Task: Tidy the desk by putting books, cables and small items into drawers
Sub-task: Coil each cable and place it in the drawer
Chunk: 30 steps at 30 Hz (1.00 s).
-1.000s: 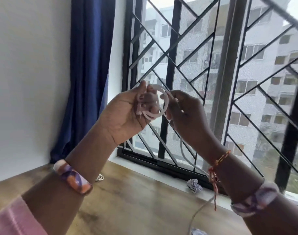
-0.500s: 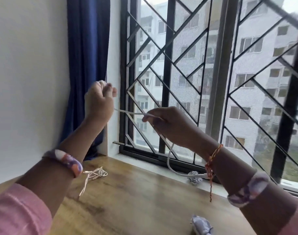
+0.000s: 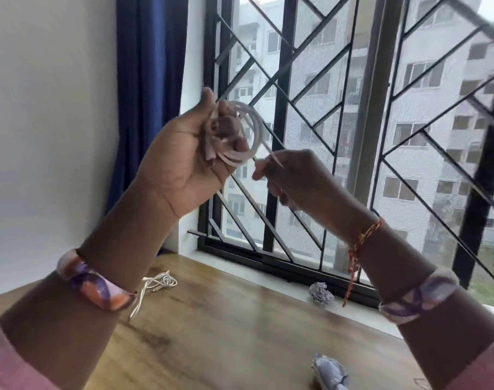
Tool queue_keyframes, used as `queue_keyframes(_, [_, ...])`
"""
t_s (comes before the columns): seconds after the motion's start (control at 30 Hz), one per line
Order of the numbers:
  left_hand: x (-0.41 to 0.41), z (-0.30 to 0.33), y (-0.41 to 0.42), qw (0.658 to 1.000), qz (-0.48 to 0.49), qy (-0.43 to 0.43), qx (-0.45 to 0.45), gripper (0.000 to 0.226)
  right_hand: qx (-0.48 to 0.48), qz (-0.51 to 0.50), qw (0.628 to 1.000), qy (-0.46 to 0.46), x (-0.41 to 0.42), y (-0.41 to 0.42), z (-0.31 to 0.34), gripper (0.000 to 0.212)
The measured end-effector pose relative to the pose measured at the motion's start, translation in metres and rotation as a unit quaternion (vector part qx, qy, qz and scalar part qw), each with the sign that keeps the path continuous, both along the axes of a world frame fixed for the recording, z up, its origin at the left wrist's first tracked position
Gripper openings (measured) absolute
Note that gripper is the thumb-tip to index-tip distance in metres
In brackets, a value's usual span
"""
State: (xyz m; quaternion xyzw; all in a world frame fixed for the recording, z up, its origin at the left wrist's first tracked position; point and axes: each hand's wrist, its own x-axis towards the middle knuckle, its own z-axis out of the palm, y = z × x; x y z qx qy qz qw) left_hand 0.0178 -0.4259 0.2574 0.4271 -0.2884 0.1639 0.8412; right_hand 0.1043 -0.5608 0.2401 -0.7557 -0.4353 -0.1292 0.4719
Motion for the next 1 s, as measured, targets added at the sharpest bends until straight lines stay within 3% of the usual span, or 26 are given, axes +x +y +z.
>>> queue_keyframes(0.1, [0.009,0.011,0.012,0.982,0.085,0.003,-0.17,0.037,-0.133,0.012,0.991,0.024,-0.004,-0.001,-0.013,0.02])
queue_keyframes(0.2, [0.022,0.015,0.033,0.943,0.242,0.036,-0.225,0.032,-0.116,0.019,0.993,-0.025,-0.002,0.001,-0.019,0.019])
queue_keyframes(0.3, [0.04,-0.001,0.053,0.852,0.506,0.072,-0.112,0.03,-0.104,-0.024,0.981,-0.163,-0.002,0.003,-0.021,0.025])
queue_keyframes(0.4, [0.054,-0.027,0.067,0.785,0.599,0.096,0.125,0.029,-0.065,-0.056,0.97,-0.227,-0.003,0.003,-0.018,0.027])
queue_keyframes(0.47, [0.05,-0.039,0.068,0.79,0.5,0.157,0.319,0.024,-0.014,-0.082,0.965,-0.247,0.001,0.004,-0.011,0.023])
queue_keyframes(0.53, [0.035,-0.045,0.06,0.831,0.264,0.198,0.448,0.028,0.039,-0.104,0.96,-0.258,0.007,0.004,0.0,0.02])
queue_keyframes(0.6, [0.016,-0.043,0.045,0.908,0.03,0.166,0.384,0.032,0.07,-0.106,0.958,-0.256,0.014,0.003,0.007,0.022])
queue_keyframes(0.7, [-0.005,-0.025,0.027,0.976,-0.094,0.081,0.179,0.048,0.077,-0.088,0.965,-0.233,0.017,0.002,0.0,0.026])
queue_keyframes(0.77, [-0.008,-0.014,0.017,0.992,-0.063,0.03,0.105,0.053,0.045,-0.087,0.97,-0.225,0.011,0.006,-0.014,0.025])
queue_keyframes(0.87, [0.007,-0.015,0.013,0.986,0.148,0.018,0.072,0.049,-0.033,-0.082,0.971,-0.224,-0.013,0.01,-0.033,0.017])
queue_keyframes(1.0, [0.033,-0.032,0.003,0.888,0.408,-0.023,0.209,0.045,-0.107,-0.196,0.927,-0.3,-0.037,0.005,-0.034,0.018])
